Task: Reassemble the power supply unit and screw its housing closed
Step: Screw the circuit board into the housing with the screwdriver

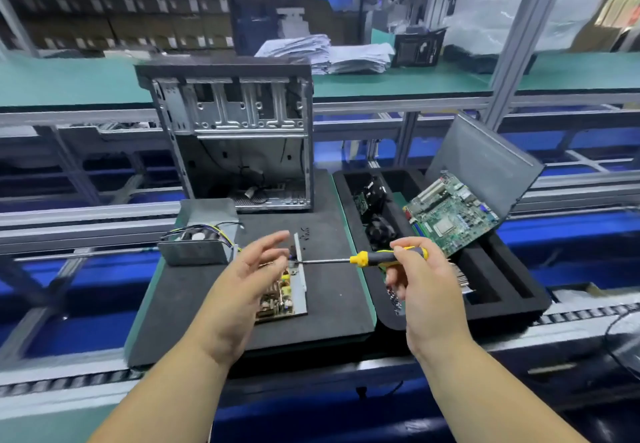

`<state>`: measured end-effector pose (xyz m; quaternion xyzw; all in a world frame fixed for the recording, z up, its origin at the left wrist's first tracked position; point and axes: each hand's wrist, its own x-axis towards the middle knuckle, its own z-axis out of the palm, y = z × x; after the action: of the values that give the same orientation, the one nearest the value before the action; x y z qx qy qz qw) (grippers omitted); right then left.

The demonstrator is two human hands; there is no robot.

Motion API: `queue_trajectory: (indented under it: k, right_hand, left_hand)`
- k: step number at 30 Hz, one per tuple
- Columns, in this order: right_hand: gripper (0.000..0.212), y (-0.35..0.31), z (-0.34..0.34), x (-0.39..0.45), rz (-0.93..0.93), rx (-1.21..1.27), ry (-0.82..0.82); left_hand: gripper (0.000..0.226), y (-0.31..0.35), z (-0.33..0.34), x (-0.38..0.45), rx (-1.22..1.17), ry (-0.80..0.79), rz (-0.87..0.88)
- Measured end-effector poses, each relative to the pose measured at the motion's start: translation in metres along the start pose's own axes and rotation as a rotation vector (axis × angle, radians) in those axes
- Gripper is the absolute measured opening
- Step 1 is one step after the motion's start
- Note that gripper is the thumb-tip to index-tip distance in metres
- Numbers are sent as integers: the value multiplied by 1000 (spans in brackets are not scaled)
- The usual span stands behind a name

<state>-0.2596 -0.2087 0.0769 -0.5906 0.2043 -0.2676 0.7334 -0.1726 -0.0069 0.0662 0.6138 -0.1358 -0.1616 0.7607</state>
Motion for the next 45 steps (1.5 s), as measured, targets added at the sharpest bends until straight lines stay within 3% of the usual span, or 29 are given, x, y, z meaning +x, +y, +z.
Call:
queue_trajectory:
  k: [2, 4, 7, 10, 12, 15, 17, 22, 25, 28, 30, 33, 36, 40, 45]
  right_hand:
    - [16, 1, 8, 5, 26, 5, 45]
    - [15, 3, 14, 11, 50, 15, 85]
    - [15, 6, 26, 17, 54, 1, 113]
    - [13, 12, 40, 19, 49, -24, 98]
    - [12, 16, 46, 21, 39, -43, 90]
    - [11, 21, 48, 27, 16, -86, 88]
    - [11, 26, 48, 34, 14, -103, 90]
    - [10, 51, 51, 48, 21, -246, 87]
    - [8, 62, 56, 51, 23, -345, -2]
    - [9, 72, 64, 48, 3, -427, -132]
    - [7, 77, 70, 45, -38, -491, -206]
    - [4, 82, 79, 41, -87, -578, -280]
    - [2, 87, 89, 35, -90, -640, -373]
    - [5, 94, 105, 29, -76, -762, -504]
    - [8, 101, 129, 25, -160, -1012, -594]
  left_hand:
    - [32, 12, -15, 9, -203, -22, -9]
    - [33, 29, -25, 18, -406, -163, -10]
    - [44, 46, -29, 30, -455, -357, 31]
    - [38, 48, -34, 43, -374, -333, 61]
    - [28, 39, -42, 55, -271, -199, 35]
    - [28, 11, -63, 73, 205, 107, 16]
    - [25, -12, -82, 82, 524, 206, 1]
    - [23, -66, -112, 93, 912, 96, 28]
    - [37, -81, -123, 94, 1098, -20, 39]
    - [40, -87, -132, 90, 1084, -62, 131]
    - [36, -91, -140, 80, 990, 49, 149]
    - [36, -101, -155, 59, 848, 182, 44]
    - [49, -113, -168, 45, 799, 121, -79]
    - [67, -124, -172, 38, 926, 1, -177]
    - [76, -137, -161, 43, 1055, -60, -141]
